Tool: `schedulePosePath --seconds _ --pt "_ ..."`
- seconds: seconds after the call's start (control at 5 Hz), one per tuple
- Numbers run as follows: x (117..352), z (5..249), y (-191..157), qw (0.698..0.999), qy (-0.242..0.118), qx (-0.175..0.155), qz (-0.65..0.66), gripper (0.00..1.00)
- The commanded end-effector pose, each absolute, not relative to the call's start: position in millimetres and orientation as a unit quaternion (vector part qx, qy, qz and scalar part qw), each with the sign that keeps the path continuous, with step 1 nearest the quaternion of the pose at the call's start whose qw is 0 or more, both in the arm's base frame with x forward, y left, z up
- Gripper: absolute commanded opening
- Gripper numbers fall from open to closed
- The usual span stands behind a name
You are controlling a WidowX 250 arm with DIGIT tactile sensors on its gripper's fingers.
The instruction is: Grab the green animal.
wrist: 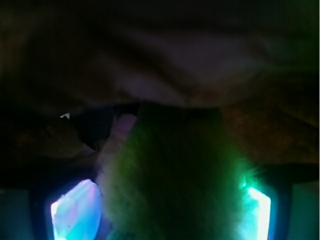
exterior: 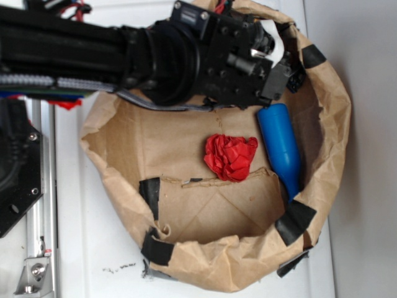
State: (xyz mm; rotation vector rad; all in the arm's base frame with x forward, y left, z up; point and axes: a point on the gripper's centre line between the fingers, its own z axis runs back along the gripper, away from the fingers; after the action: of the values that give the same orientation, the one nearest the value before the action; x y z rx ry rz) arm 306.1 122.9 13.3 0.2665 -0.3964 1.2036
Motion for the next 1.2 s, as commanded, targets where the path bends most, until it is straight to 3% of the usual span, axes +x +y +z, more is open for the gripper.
schedulePosePath --seconds 0.0,0.2,0.4,0.6,0.8,1.0 --pt "294.0 17.1 135.9 0.792 -0.195 0.106 0.568 0.0" --pt "293.8 22.4 135.8 0.799 -0.191 0.094 0.563 0.0" --pt "294.9 40.3 128.5 0.823 -0.189 0.057 0.533 0.0" --pt "298.1 79.4 99.4 0.876 -0.167 -0.043 0.451 0.0" --pt "296.8 113.6 62.7 0.915 -0.148 -0.11 0.36 0.0" --pt "292.6 137.7 32.7 0.941 -0.075 -0.196 0.265 0.0"
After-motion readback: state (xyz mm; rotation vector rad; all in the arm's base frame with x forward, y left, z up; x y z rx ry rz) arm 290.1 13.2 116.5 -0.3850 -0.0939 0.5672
